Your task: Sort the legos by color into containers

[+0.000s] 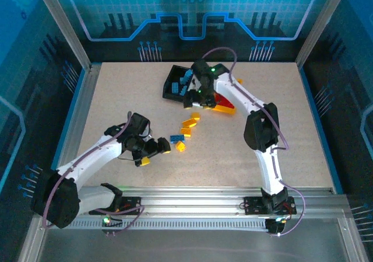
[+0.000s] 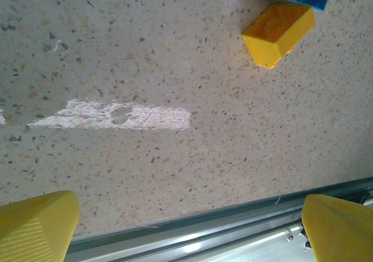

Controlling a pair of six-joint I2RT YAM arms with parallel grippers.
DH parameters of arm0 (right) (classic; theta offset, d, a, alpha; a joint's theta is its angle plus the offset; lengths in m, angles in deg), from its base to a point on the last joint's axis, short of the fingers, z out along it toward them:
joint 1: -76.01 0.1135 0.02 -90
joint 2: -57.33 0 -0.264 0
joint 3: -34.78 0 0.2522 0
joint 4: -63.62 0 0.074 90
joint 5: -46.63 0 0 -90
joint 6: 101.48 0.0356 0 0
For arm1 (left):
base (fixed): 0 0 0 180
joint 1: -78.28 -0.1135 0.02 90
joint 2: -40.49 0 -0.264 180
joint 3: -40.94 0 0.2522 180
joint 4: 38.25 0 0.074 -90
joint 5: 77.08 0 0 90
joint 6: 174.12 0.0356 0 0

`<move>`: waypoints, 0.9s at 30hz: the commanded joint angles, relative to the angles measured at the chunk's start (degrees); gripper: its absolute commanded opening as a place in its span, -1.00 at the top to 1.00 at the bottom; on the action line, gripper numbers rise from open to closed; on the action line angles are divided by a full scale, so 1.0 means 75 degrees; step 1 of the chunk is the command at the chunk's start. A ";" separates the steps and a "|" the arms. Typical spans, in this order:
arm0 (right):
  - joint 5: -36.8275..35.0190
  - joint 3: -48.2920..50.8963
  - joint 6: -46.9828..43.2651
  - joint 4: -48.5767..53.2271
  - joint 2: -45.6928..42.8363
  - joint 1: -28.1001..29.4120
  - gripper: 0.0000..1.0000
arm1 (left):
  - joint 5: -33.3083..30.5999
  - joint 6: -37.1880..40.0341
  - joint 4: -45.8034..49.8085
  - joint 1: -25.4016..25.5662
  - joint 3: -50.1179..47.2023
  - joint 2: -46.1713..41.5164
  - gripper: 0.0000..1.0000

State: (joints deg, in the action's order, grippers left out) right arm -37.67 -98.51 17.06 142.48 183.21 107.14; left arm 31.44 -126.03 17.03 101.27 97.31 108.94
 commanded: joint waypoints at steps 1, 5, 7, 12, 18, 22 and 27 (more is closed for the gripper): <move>-0.0464 0.0305 -0.0133 0.0337 0.0149 0.0157 -0.63 | 0.0175 0.0108 0.0035 -0.0046 0.0089 0.0073 -0.98; -0.0296 0.0198 0.0196 0.0205 0.0578 0.0282 -0.63 | 0.0097 0.0237 0.0278 -0.0045 0.0246 0.0010 -0.98; -0.0279 0.0023 0.0302 0.0223 0.0843 0.0366 -0.64 | 0.0022 0.0284 0.0453 -0.0050 0.0283 -0.0092 -0.98; -0.0220 -0.0551 0.0507 0.0364 0.1704 0.0492 -0.65 | -0.0124 0.0373 0.0854 -0.0080 0.0156 -0.0597 -0.98; -0.0176 -0.1112 0.0598 0.0451 0.2298 0.0536 -0.66 | -0.0076 0.0407 0.1126 -0.0314 -0.0189 -0.1118 -0.98; -0.0118 -0.1403 0.0634 0.0552 0.2611 0.0571 -0.64 | -0.0002 0.0414 0.1156 -0.0445 -0.0291 -0.1250 -0.98; -0.0080 -0.1511 0.0735 0.0495 0.2731 0.0653 -0.51 | 0.0073 0.0466 0.1103 -0.0562 -0.0268 -0.1172 -0.98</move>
State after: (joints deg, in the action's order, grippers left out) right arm -39.60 -108.73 21.30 145.04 201.14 110.45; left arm 31.15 -124.17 23.89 97.77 95.78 100.33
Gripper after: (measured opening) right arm 0.769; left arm 0.989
